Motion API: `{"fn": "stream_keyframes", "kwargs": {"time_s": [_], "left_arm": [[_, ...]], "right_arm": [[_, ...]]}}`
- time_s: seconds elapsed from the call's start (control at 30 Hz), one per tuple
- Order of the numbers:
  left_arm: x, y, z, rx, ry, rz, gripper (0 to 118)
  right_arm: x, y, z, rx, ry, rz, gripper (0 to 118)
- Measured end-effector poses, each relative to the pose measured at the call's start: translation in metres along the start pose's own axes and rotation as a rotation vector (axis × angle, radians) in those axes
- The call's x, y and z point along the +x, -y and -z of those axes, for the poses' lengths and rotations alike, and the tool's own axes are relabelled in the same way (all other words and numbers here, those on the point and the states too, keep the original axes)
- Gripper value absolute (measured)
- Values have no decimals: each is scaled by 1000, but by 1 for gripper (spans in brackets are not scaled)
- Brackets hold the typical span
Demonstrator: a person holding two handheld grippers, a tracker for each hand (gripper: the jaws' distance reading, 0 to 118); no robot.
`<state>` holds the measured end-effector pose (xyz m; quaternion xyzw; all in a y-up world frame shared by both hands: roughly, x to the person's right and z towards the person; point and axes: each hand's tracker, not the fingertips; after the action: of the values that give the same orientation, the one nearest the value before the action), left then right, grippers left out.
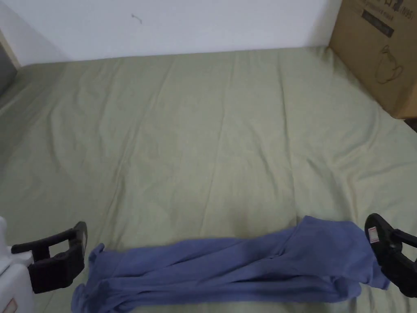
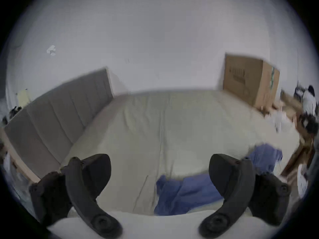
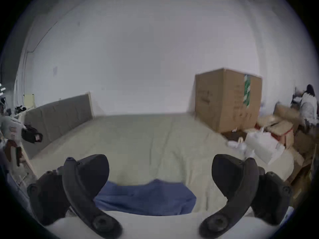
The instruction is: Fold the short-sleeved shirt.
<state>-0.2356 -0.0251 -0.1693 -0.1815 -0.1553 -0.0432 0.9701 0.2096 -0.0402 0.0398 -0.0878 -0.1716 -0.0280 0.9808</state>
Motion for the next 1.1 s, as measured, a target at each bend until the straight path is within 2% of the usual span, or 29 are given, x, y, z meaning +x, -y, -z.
{"fn": "stream_keyframes", "kwargs": {"time_s": [0.03,0.07,0.1,0.13,0.17,0.2,0.23,0.27,0.3,0.4,0.53,0.57,0.6,0.67,0.73,0.8,0.83,0.87,0.9,0.93,0.97,1.03,1.1], "left_arm": [[4,-2,-13,58,-44,9,103],[9,-3,-18,97,-93,29,82],[11,-4,-22,105,-136,58,43],[14,-4,-22,94,-139,96,0],[13,-5,-20,66,-131,100,0],[9,-4,-20,62,-110,92,0],[4,-4,-19,46,-59,45,0],[0,-4,-16,-2,-1,21,0],[0,-2,-15,0,7,20,0],[0,-3,-11,-35,49,61,0],[-25,1,21,-217,338,-35,0],[-35,6,33,-280,398,-91,0],[-51,13,51,-346,519,-185,0],[-81,33,91,-528,753,-464,0],[-103,65,126,-610,869,-654,0],[-109,84,146,-724,881,-735,0],[-109,89,151,-723,855,-683,13],[-110,91,153,-715,813,-646,55],[-111,95,160,-712,775,-582,107],[-109,100,170,-754,782,-548,112],[-113,104,179,-676,777,-574,109],[-99,125,204,-755,773,-631,118],[-123,125,206,-786,785,-623,118]], "right_arm": [[-6,1,-4,-14,7,-3,115],[-11,2,-5,-38,6,6,100],[-13,3,-8,-38,2,8,46],[-17,5,-14,1,5,14,0],[-20,6,-12,19,117,11,0],[-19,-4,-17,42,120,38,0],[-14,-13,-16,4,15,75,0],[-13,-21,-15,-27,6,105,0],[-12,-1,-14,-5,26,93,0],[-10,1,-10,-7,47,47,0],[-9,4,-6,-28,27,73,0],[-13,3,-9,-23,29,63,0],[-14,3,-7,-30,32,57,0],[-17,4,-3,-55,18,58,0],[-25,6,1,-77,5,59,0],[-33,8,5,-100,-5,57,0],[-36,10,6,-110,-15,59,0],[-39,11,8,-119,-19,56,0],[-43,11,10,-129,-26,50,0],[-47,12,13,-140,-35,43,0],[-52,13,14,-146,-41,37,0],[-61,15,19,-161,-68,25,0],[-70,17,23,-176,-96,16,0]]}}
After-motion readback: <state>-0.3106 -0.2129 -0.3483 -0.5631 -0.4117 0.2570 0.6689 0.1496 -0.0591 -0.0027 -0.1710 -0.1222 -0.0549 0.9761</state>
